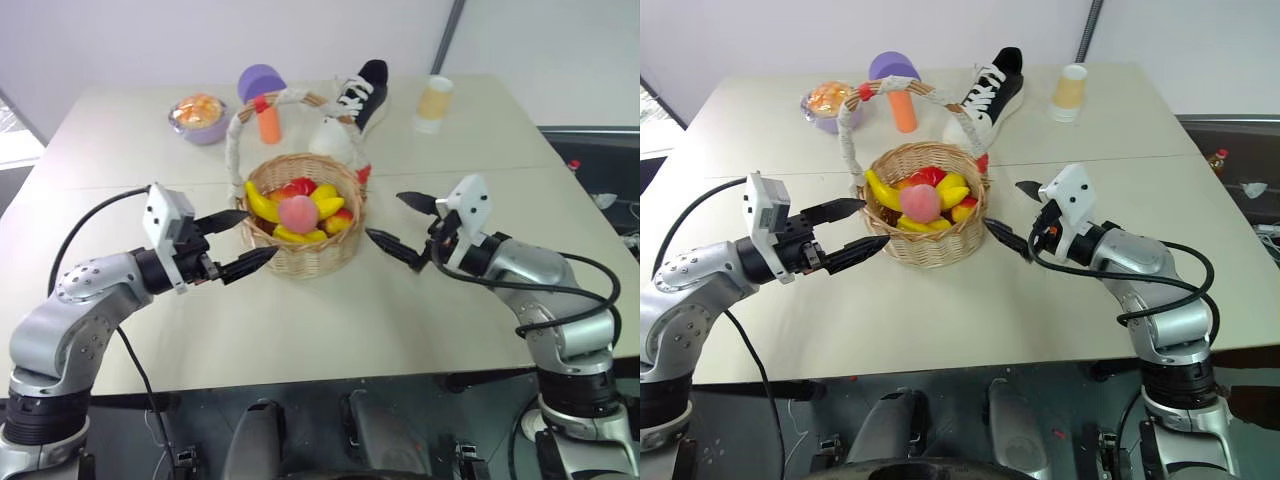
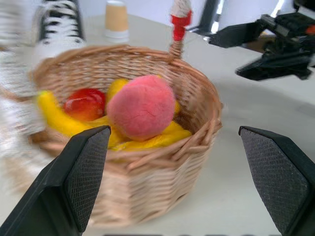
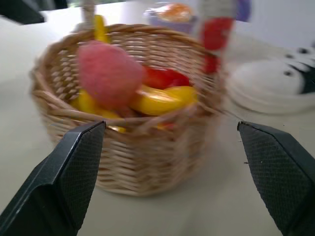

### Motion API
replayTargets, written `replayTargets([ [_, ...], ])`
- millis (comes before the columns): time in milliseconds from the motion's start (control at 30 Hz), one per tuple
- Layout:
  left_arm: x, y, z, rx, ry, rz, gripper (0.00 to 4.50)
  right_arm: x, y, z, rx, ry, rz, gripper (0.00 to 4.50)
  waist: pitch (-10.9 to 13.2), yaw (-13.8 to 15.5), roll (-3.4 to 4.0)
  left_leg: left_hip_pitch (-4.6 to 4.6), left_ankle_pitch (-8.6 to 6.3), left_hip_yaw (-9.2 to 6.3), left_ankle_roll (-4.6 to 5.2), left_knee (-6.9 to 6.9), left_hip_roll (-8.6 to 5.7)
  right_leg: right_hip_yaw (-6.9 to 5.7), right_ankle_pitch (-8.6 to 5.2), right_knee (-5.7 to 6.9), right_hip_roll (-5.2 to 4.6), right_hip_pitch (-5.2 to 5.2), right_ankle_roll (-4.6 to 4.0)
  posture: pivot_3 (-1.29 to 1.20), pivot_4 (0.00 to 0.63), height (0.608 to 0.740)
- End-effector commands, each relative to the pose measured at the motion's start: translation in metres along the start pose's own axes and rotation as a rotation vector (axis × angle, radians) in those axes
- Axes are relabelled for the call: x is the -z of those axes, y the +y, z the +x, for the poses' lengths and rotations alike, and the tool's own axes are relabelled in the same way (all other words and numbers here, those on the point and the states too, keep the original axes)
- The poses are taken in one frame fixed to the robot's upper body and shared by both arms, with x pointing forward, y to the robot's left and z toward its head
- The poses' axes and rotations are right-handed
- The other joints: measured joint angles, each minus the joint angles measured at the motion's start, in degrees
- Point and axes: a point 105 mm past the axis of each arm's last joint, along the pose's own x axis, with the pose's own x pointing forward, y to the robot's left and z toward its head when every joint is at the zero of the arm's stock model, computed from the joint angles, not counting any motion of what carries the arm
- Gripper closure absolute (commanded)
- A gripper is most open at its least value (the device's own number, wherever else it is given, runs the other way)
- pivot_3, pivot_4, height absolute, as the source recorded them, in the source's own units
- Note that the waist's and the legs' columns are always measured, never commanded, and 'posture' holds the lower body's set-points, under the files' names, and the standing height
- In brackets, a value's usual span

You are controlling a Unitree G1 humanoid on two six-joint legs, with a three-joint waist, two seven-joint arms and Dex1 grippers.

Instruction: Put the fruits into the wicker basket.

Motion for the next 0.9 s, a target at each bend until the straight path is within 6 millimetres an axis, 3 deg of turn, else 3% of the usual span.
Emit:
replayTargets([
  [33, -0.007, -0.001, 0.004, 0.021, -0.023, 0.025, 0.0, -0.011, -0.01, 0.027, 0.104, -0.093, -0.004, 0.05, 0.0, -0.7, 0.01, 0.06, 0.0, -0.03, 0.0, -0.04, 0.01, 0.01, -0.01, 0.08, 0.06, 0.0, -0.02, 0.0, 0.15, 0.74],
  [200, -0.008, -0.002, 0.005, 0.026, -0.027, 0.025, 0.0, -0.01, -0.009, 0.058, 0.14, -0.149, 0.038, 0.05, 0.0, -1.0, 0.02, -0.05, 0.01, -0.13, 0.0, -0.12, 0.05, -0.04, 0.01, 0.16, 0.08, -0.11, -0.08, 0.0, 0.15, 0.74],
  [233, -0.008, -0.002, 0.005, 0.026, -0.028, 0.025, 0.0, -0.01, -0.008, 0.062, 0.139, -0.152, 0.041, 0.27, 0.0, -1.0, 0.02, -0.09, 0.01, -0.12, 0.0, -0.12, 0.03, -0.05, 0.01, 0.12, 0.04, -0.12, -0.07, 0.0, 0.15, 0.74],
  [300, -0.008, -0.003, 0.005, 0.024, -0.031, 0.024, 0.0, -0.011, -0.008, 0.065, 0.138, -0.165, 0.051, 0.86, 0.0, -0.8, 0.02, -0.15, 0.01, -0.06, -0.01, -0.11, -0.01, -0.04, 0.01, 0.06, -0.1, -0.14, -0.06, 0.0, 0.15, 0.74],
  [533, -0.007, -0.007, 0.006, 0.022, -0.036, 0.018, 0.0, -0.016, -0.011, 0.065, 0.144, -0.198, 0.057, 4.36, 0.0, 0.3, 0.01, -0.17, 0.01, -0.01, -0.01, -0.07, -0.08, -0.03, 0.03, 0.03, -0.25, -0.13, -0.02, 0.0, 0.15, 0.74],
  [667, -0.008, -0.006, 0.009, 0.03, -0.043, 0.02, 0.0, -0.026, -0.026, 0.049, 0.226, -0.233, 0.004, 4.49, 0.0, 0.3, 0.02, -0.15, 0.01, -0.03, -0.01, -0.07, -0.06, -0.05, 0.03, 0.05, -0.16, -0.13, -0.03, 0.0, 0.15, 0.74],
  [733, -0.008, -0.005, 0.011, 0.038, -0.046, 0.02, 0.0, -0.031, -0.047, 0.03, 0.322, -0.236, -0.038, 4.49, 0.0, 0.4, 0.02, -0.16, 0.01, -0.04, -0.01, -0.07, -0.06, -0.05, 0.03, 0.05, -0.16, -0.13, -0.03, 0.0, 0.15, 0.74],
  [900, -0.007, -0.005, 0.019, 0.077, -0.047, 0.018, 0.0, -0.038, -0.112, -0.039, 0.612, -0.204, -0.141, 4.49, 0.0, 1.1, 0.03, -0.2, 0.01, -0.02, -0.01, -0.07, -0.12, -0.04, 0.03, 0.0, -0.22, -0.13, -0.02, 0.0, 0.15, 0.74],
])
